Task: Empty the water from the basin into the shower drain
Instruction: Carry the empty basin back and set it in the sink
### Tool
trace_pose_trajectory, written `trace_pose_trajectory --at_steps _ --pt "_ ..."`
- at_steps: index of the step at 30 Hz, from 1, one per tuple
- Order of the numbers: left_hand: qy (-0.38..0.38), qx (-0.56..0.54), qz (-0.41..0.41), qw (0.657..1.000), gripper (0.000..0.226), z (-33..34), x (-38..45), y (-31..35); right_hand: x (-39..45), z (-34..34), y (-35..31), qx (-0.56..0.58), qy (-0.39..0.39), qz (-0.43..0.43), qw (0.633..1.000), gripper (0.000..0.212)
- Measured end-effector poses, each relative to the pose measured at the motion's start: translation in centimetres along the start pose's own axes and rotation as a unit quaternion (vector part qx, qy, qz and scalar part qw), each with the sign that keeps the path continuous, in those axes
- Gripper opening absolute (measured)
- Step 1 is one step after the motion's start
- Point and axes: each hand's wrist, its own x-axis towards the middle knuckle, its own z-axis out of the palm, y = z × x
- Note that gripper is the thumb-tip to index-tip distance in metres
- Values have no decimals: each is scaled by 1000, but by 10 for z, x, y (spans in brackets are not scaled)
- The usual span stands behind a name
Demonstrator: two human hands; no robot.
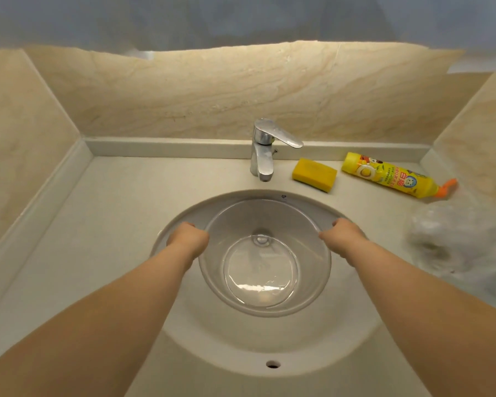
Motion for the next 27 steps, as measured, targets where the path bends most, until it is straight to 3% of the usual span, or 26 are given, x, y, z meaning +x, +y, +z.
trace_pose_trajectory --at_steps 6,12,16,20,27 --pt "-3 13 37 999 38 -26 -14 -1 -23 -20 12 18 45 -12 999 44" --pt "-72 -19 1 997 57 -7 -19 -29 -29 6 31 17 -3 0 1000 54" --pt "-86 -105 -39 990 59 8 -18 -37 -12 22 36 72 -36 8 997 51" --pt "-81 -131 -39 987 61 21 -25 -41 -2 30 41 143 -56 21 988 33" --pt "-61 -144 -51 986 58 33 -40 -46 7 23 39 143 -56 17 988 36"
